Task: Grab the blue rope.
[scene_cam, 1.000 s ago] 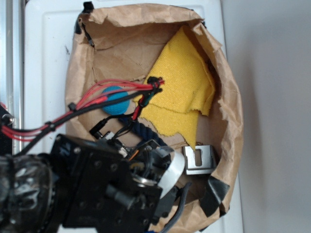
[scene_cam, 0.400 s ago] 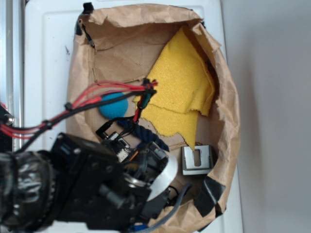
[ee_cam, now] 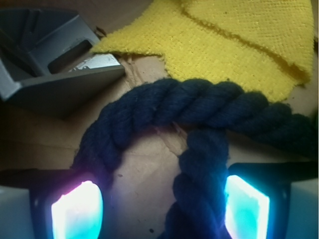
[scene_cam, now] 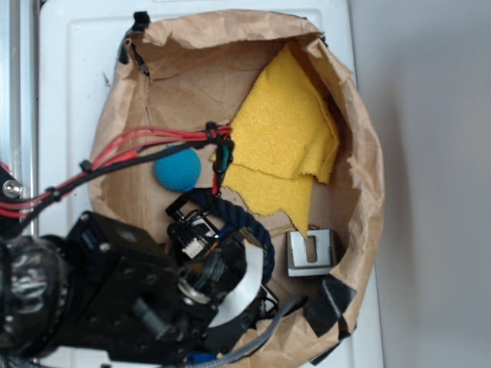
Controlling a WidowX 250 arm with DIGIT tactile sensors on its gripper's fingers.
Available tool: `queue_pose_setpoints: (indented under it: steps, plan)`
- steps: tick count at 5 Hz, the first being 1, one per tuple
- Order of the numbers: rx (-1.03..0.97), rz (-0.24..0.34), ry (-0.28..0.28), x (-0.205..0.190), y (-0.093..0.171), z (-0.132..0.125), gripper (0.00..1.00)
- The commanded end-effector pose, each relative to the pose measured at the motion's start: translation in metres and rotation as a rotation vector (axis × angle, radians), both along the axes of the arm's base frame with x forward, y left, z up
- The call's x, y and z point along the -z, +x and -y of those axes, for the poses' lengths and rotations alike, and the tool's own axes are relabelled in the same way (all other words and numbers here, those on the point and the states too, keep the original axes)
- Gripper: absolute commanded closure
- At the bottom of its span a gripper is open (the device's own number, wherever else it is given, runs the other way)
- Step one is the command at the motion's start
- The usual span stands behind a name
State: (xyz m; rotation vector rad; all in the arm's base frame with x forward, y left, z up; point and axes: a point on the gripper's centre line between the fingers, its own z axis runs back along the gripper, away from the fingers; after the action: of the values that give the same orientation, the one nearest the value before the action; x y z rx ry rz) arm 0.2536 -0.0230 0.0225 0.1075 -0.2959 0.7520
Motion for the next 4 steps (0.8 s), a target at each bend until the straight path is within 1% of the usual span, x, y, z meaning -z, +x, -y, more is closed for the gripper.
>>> queue_pose_setpoints:
  steps: [1, 3, 4]
  plan:
    - [-0.047, -0.048, -0.022, -0.008, 0.0033, -0.0007, 1.0]
    - [-0.087, -0.035, 0.017, -0.0086, 0.0083, 0.0029, 1.0]
    - [-0.109, -0.043, 0.022, -0.0115, 0.0124, 0.0019, 1.0]
